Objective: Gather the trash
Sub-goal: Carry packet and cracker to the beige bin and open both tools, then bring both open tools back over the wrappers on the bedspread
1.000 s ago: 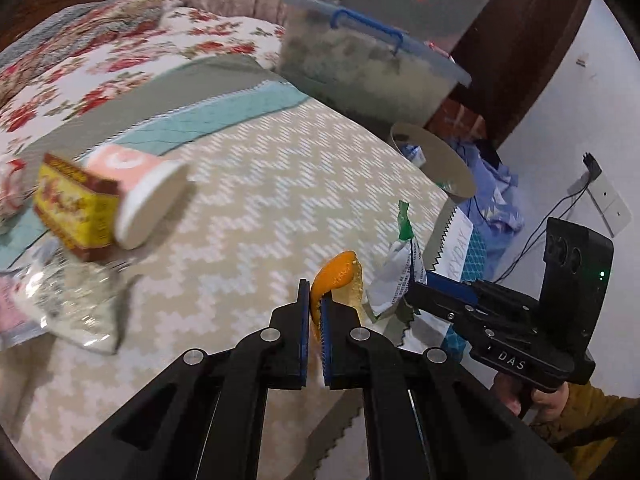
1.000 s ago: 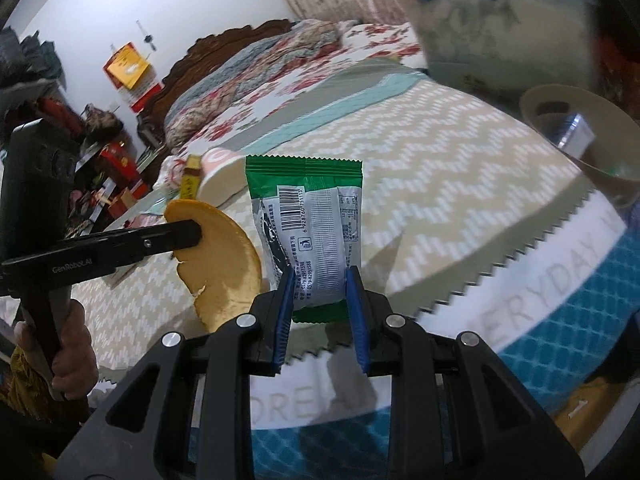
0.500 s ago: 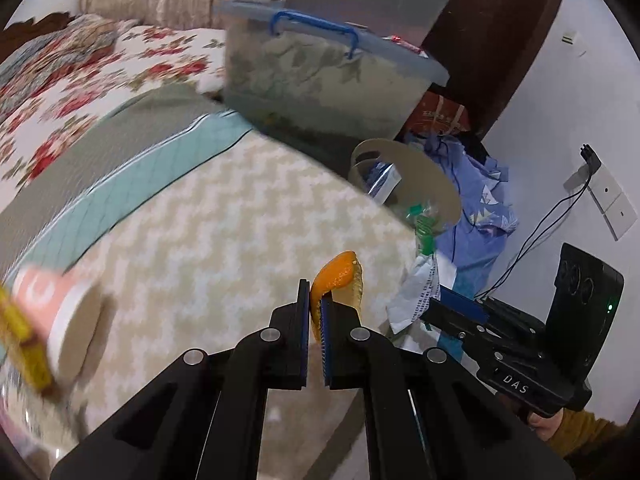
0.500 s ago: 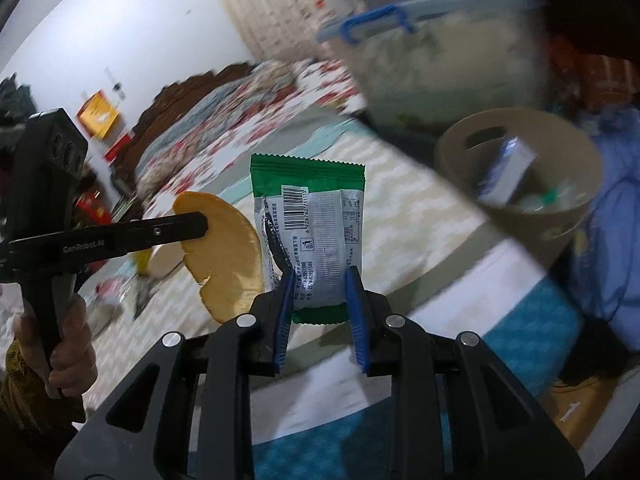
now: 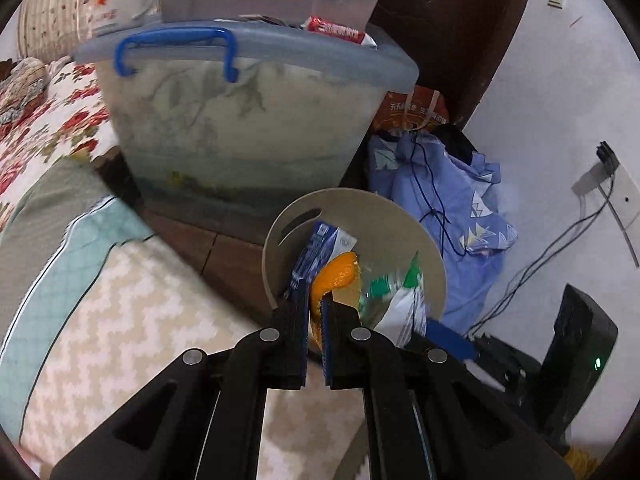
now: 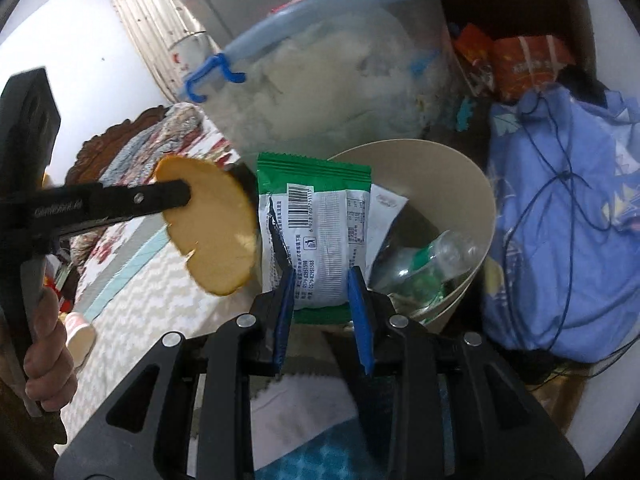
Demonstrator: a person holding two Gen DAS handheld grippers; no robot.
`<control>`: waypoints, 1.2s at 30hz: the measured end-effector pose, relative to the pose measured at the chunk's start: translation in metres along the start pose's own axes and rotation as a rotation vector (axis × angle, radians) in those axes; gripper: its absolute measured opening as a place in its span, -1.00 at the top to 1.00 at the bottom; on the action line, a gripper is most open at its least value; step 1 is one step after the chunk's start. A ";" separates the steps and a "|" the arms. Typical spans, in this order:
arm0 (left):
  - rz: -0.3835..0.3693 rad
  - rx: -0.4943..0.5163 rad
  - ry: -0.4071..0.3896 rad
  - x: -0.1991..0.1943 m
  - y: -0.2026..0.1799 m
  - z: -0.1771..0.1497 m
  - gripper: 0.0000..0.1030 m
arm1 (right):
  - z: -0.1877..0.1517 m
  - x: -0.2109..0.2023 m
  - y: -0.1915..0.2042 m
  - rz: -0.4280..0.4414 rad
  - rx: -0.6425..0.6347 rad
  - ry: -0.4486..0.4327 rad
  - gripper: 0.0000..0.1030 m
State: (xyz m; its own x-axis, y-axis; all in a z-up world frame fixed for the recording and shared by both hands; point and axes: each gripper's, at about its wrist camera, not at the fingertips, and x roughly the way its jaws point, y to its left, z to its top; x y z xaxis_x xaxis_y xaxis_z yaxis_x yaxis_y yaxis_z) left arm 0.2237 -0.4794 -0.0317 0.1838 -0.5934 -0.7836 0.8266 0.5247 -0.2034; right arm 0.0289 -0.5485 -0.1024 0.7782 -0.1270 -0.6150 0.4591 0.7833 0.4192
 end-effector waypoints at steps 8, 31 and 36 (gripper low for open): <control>0.041 0.012 0.004 0.018 -0.002 -0.004 -0.04 | -0.002 0.008 0.002 -0.045 0.005 -0.026 -0.38; 0.262 -0.164 -0.183 -0.187 0.089 -0.210 -0.10 | -0.099 -0.054 0.130 0.154 -0.067 0.072 -0.38; 0.322 -0.215 -0.215 -0.216 0.105 -0.240 -0.11 | -0.111 -0.065 0.162 0.182 -0.127 0.078 -0.38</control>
State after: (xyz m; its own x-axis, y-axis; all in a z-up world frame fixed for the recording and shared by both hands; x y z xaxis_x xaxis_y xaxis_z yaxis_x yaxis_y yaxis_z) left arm 0.1427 -0.1497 -0.0244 0.5390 -0.4808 -0.6916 0.5840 0.8050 -0.1045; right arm 0.0051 -0.3455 -0.0680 0.8055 0.0666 -0.5888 0.2527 0.8601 0.4431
